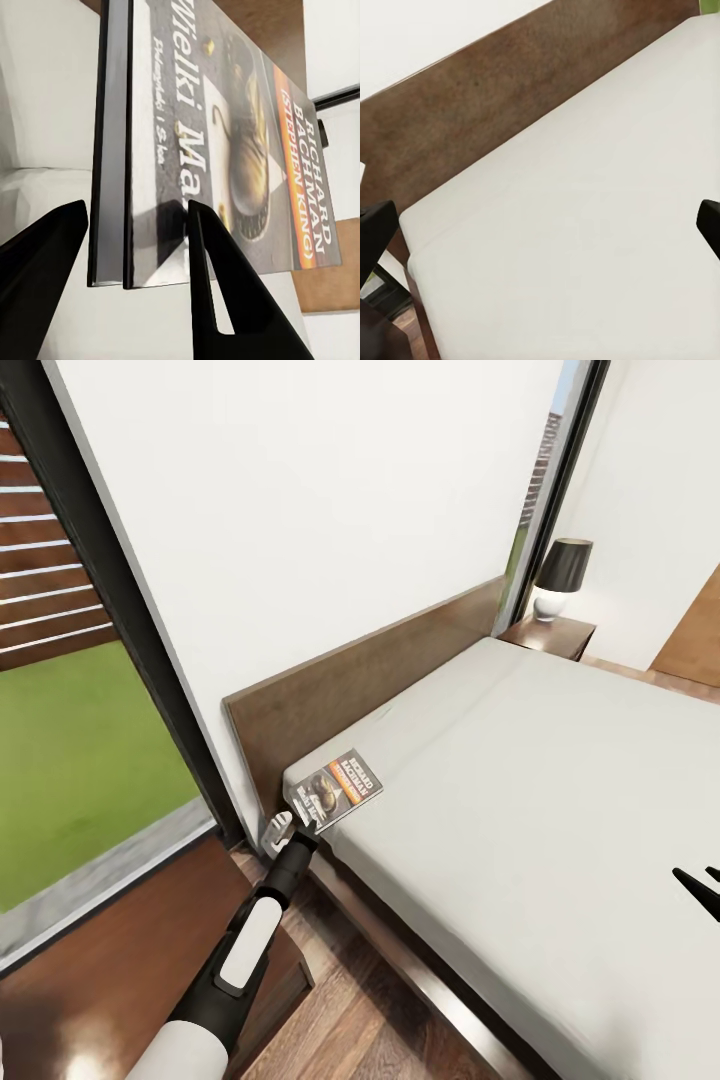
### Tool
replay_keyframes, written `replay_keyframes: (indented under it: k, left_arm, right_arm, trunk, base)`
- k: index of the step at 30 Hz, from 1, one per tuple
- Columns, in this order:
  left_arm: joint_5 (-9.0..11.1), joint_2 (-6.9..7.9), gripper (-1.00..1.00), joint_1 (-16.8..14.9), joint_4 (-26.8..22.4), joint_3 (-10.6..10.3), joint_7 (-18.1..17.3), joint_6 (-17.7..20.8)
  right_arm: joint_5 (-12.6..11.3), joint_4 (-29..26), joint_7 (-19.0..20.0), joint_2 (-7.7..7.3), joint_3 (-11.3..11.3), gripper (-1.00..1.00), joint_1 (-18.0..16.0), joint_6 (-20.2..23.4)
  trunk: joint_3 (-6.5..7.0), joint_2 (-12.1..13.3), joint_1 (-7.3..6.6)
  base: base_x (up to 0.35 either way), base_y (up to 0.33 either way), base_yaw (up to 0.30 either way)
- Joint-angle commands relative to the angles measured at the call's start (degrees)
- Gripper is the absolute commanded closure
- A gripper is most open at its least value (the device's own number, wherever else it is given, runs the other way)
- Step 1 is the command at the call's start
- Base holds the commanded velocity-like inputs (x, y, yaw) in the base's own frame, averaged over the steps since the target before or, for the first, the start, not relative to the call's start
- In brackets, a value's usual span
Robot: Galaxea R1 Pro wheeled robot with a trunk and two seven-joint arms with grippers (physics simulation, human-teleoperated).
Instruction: In the bedroom, move the book from the bed onto either nightstand, and place the two sandals side by side next to the bed.
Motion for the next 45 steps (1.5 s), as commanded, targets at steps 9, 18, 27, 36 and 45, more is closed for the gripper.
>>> replay_keyframes:
  k: [9, 18, 27, 36, 45]
  left_arm:
    - [0.57, 0.0, 1.0, -0.03, 0.03, -0.03, -0.28, -0.03]
    - [0.57, 0.0, 1.0, -0.03, 0.03, -0.03, -0.22, -0.03]
    - [0.57, 0.0, 1.0, -0.03, 0.03, -0.04, -0.22, -0.03]
    - [0.57, 0.0, 1.0, -0.03, 0.03, -0.03, -0.24, -0.03]
    - [0.57, 0.0, 1.0, -0.03, 0.03, -0.06, -0.21, -0.03]
  right_arm:
    - [-0.18, -0.02, 0.19, 0.77, -0.06, -1.0, -0.04, 0.57]
    - [-0.18, -0.01, 0.19, 0.79, -0.06, -1.0, -0.03, 0.57]
    - [-0.18, -0.06, 0.19, 0.79, -0.06, -1.0, -0.05, 0.57]
    - [-0.18, -0.07, 0.19, 0.79, -0.07, -1.0, -0.06, 0.57]
    - [-0.18, -0.07, 0.19, 0.79, -0.07, -1.0, -0.06, 0.57]
  trunk:
    - [-0.04, -0.02, -0.01]
    - [-0.04, -0.02, -0.01]
    - [-0.04, -0.02, -0.01]
    - [-0.04, -0.02, -0.01]
    - [-0.12, -0.02, -0.01]
  base:
    - [-0.022, 0.0, 0.0]
    - [-0.044, 0.0, 0.0]
    - [-0.171, 0.0, 0.0]
    - [-0.008, 0.0, 0.136]
    - [0.0, 0.0, 0.142]
